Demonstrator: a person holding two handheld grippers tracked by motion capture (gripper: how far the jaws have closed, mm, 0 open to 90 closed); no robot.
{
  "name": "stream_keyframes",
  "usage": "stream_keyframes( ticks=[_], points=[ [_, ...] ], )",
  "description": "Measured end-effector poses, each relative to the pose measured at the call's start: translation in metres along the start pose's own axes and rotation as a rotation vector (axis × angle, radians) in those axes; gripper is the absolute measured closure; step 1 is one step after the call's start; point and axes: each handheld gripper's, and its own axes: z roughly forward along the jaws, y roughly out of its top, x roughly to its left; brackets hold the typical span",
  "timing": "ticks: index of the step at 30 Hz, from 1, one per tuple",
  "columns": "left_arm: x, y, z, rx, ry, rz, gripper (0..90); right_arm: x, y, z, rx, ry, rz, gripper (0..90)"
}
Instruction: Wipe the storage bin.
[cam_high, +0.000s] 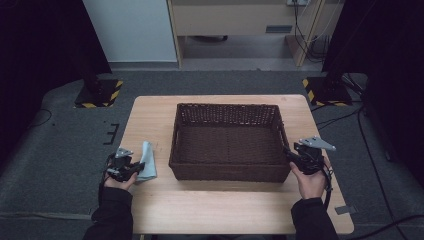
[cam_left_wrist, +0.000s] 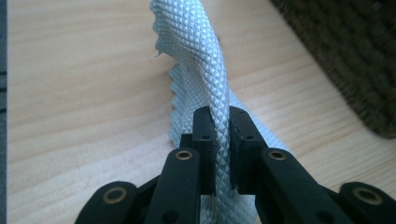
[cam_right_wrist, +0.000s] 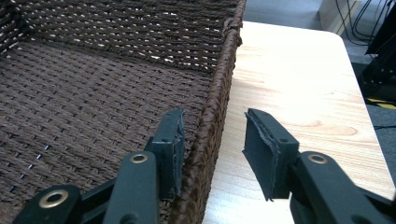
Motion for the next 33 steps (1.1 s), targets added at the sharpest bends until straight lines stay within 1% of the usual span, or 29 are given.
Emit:
stream_keyframes(
  ticks=[3,5,7,8,10,11,13,14,16,17,18,21,22,25,26,27,29,31,32,33],
  points=[
    [-0.002,0.007,-0.004,-0.033,-0.002,0.003,82.1,-0.001,0.003,0.001,-0.001,0.007,-0.01,58.5],
    [-0.003,0.013,-0.006,-0.05,-0.007,0.007,82.2,-0.001,0.005,0.005,0.006,0.02,-0.009,58.3],
    [-0.005,0.019,-0.007,-0.065,-0.008,0.01,82.2,-0.002,0.006,0.008,0.018,0.021,-0.018,60.7],
    [-0.005,0.022,-0.008,-0.073,-0.01,0.011,82.2,-0.003,0.006,0.009,0.015,0.021,-0.016,60.4],
    [-0.006,0.029,-0.01,-0.092,-0.013,0.014,82.2,-0.006,0.006,0.011,0.026,0.054,0.003,62.5],
    [-0.007,0.033,-0.01,-0.099,-0.017,0.015,82.1,-0.006,0.006,0.012,0.03,0.063,0.004,62.8],
    [-0.007,0.039,-0.011,-0.116,-0.021,0.01,82.1,-0.006,0.007,0.011,0.038,0.073,-0.005,63.9],
    [-0.008,0.041,-0.01,-0.12,-0.023,0.009,82.1,-0.005,0.007,0.011,0.039,0.07,-0.012,65.3],
    [-0.008,0.046,-0.009,-0.127,-0.022,0.012,82.1,-0.004,0.006,0.011,0.056,0.076,-0.027,66.7],
    [-0.009,0.049,-0.008,-0.131,-0.023,0.008,82.1,-0.004,0.004,0.011,0.055,0.083,-0.032,67.1],
    [-0.01,0.051,-0.007,-0.133,-0.022,0.009,82.1,-0.004,0.003,0.01,0.073,0.1,-0.032,67.0],
    [-0.013,0.058,-0.006,-0.148,-0.03,0.012,82.1,0.0,0.001,0.008,0.084,0.08,-0.053,68.3],
    [-0.013,0.06,-0.007,-0.148,-0.031,0.018,82.1,0.0,-0.001,0.008,0.088,0.082,-0.061,69.3],
    [-0.018,0.067,-0.006,-0.169,-0.045,0.022,82.1,0.003,-0.003,0.005,0.094,0.089,-0.041,70.2],
    [-0.02,0.07,-0.006,-0.174,-0.047,0.03,82.1,0.004,-0.004,0.004,0.099,0.09,-0.04,70.0],
    [-0.021,0.072,-0.006,-0.175,-0.052,0.028,82.1,0.006,-0.004,0.003,0.1,0.087,-0.046,69.9],
    [-0.023,0.076,-0.004,-0.178,-0.05,0.035,82.1,0.007,-0.004,0.002,0.103,0.085,-0.038,69.2],
    [-0.025,0.079,-0.003,-0.178,-0.049,0.04,82.2,0.004,-0.004,0.004,0.09,0.097,-0.018,64.7],
    [-0.025,0.081,-0.002,-0.181,-0.05,0.038,82.2,0.002,-0.003,0.005,0.082,0.101,-0.016,62.4],
    [-0.025,0.082,-0.001,-0.177,-0.051,0.043,82.2,0.002,-0.003,0.006,0.081,0.093,-0.011,61.4]
  ],
)
